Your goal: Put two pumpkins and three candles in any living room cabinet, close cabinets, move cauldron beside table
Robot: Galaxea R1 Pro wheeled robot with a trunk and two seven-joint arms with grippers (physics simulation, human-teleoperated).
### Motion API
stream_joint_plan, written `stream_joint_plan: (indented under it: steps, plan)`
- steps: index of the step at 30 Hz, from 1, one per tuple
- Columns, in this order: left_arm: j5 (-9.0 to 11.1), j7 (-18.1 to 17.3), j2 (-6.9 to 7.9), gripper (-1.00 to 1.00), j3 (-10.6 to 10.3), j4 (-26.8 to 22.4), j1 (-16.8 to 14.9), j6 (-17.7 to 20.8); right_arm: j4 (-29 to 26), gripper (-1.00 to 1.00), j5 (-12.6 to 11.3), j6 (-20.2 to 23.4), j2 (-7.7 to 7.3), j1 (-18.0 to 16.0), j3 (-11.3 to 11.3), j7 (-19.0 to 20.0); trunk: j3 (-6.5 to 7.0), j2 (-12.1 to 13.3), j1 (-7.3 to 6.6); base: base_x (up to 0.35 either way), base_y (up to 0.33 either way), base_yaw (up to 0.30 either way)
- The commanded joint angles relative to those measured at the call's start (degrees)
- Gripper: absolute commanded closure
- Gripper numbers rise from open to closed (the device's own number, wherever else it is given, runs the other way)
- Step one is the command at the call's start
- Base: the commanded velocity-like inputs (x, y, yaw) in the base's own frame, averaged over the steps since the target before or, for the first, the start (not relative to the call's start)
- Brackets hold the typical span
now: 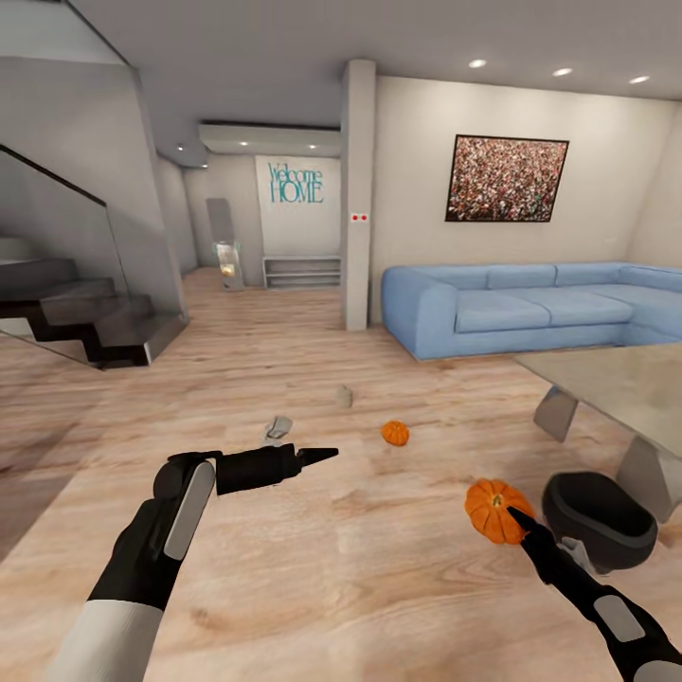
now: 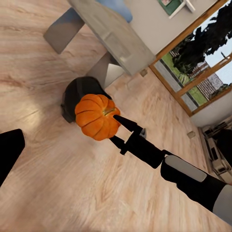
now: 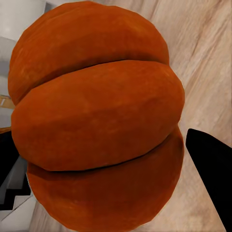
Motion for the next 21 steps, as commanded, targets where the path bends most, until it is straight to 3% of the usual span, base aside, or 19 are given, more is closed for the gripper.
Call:
stream_joint_plan:
  steps: [1, 21]
  plan:
    - [-0.1, -0.2, -0.02, -1.0, 0.1, 0.0, 0.0, 0.2, 0.0, 1.0, -0.7, 0.6, 0.01, -0.1, -0.4, 0.1, -0.06, 0.0, 0.02, 0.304, 0.159, 0.0]
    - [-0.1, -0.3, -0.02, -1.0, 0.0, 0.1, 0.0, 0.2, 0.0, 1.0, -0.7, 0.6, 0.01, -0.1, -0.3, 0.1, -0.06, 0.0, 0.02, 0.334, 0.025, 0.0]
